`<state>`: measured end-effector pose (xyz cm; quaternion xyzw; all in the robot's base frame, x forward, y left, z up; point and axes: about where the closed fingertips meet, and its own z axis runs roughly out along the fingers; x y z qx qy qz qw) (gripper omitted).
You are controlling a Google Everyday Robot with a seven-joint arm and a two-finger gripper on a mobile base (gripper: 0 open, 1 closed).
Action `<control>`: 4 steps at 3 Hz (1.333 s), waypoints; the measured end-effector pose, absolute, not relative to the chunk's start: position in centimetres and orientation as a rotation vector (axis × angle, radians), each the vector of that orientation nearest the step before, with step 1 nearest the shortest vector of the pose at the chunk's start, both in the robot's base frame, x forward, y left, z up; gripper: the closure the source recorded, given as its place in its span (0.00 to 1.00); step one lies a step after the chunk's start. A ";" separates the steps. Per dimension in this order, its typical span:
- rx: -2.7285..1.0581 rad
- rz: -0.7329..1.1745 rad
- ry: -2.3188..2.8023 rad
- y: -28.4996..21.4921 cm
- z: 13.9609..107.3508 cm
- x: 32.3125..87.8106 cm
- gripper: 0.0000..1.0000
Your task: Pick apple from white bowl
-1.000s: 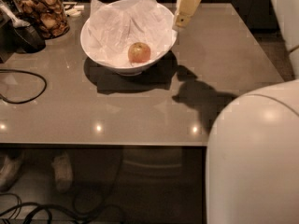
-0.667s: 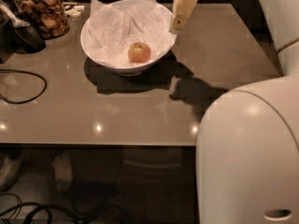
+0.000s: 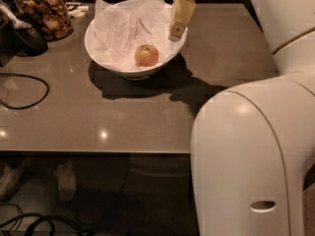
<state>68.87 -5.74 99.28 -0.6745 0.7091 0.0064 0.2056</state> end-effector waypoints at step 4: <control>-1.973 0.046 1.961 -2.1 95.8 71.1 0.13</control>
Offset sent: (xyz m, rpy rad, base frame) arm -0.0151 0.0075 -0.0293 -0.1149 0.2151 0.0757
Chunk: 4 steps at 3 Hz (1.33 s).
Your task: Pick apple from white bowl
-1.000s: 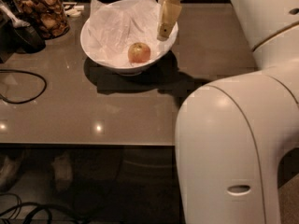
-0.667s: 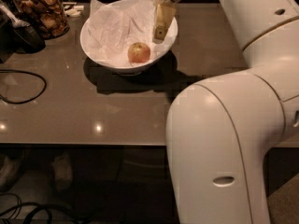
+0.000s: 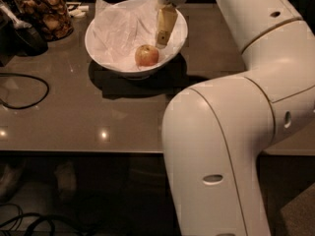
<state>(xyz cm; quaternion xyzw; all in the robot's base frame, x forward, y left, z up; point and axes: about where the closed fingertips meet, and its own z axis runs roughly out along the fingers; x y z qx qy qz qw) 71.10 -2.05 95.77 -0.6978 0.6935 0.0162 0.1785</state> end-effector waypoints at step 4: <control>-2.027 0.087 1.959 -0.2 93.1 72.3 0.14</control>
Offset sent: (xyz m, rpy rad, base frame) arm -0.0201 -0.0110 -0.0088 -0.0972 0.1973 0.0597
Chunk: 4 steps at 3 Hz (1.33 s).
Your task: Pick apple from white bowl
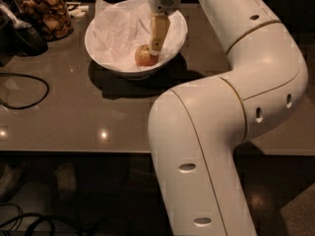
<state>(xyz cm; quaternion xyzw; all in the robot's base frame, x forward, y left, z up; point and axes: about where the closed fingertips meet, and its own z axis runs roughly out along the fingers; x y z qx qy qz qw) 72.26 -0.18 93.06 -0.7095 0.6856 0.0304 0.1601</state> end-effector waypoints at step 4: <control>-2.085 0.139 1.984 0.8 90.0 72.4 0.32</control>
Offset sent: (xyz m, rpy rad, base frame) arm -0.0337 -0.0170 -0.0191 -0.1039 0.2286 0.0527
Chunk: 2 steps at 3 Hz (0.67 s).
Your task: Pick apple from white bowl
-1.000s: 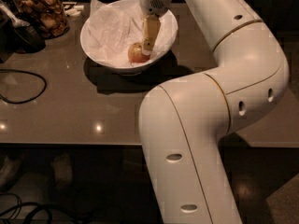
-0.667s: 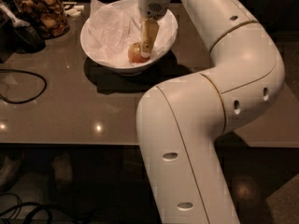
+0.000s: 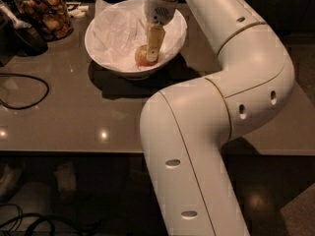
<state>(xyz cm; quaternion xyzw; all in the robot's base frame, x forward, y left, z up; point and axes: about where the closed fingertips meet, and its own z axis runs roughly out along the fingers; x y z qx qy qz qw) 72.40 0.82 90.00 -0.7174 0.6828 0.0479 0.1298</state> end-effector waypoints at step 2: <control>-2.089 0.143 1.994 1.0 89.6 72.5 0.33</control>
Offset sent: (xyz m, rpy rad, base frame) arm -0.0291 -0.0239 0.0091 -0.0907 0.1795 0.0287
